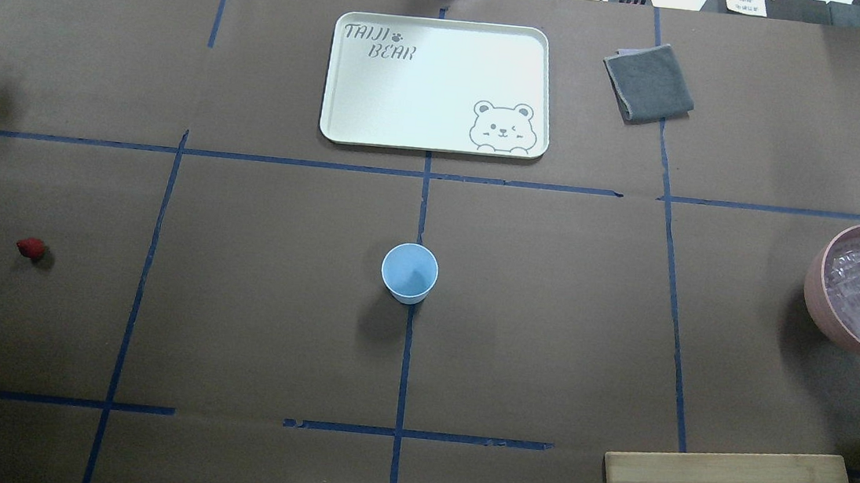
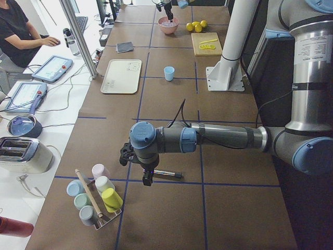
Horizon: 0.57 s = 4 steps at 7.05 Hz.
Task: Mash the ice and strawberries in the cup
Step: 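Grasp an ice cube from the pink bowl with the right gripper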
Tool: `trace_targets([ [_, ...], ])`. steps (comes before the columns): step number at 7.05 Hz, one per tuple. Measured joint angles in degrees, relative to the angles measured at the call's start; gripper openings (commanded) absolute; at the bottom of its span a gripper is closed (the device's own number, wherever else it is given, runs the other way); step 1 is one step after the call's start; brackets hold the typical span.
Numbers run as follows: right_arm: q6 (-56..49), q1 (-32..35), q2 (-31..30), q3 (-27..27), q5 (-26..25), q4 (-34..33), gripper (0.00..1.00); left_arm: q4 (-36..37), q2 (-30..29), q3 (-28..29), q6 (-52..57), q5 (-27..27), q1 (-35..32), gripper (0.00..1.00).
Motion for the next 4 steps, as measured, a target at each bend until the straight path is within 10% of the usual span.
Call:
trace_targets([
  [2,-0.1,0.0,-0.2,0.0,0.1,0.0,0.00,0.0,-0.1,0.0,0.0,0.0,0.0,1.00],
  [4,-0.2,0.5,-0.5,1.2,0.1,0.0,0.00,0.0,0.0,-0.3,-0.3,-1.1,0.0,1.00],
])
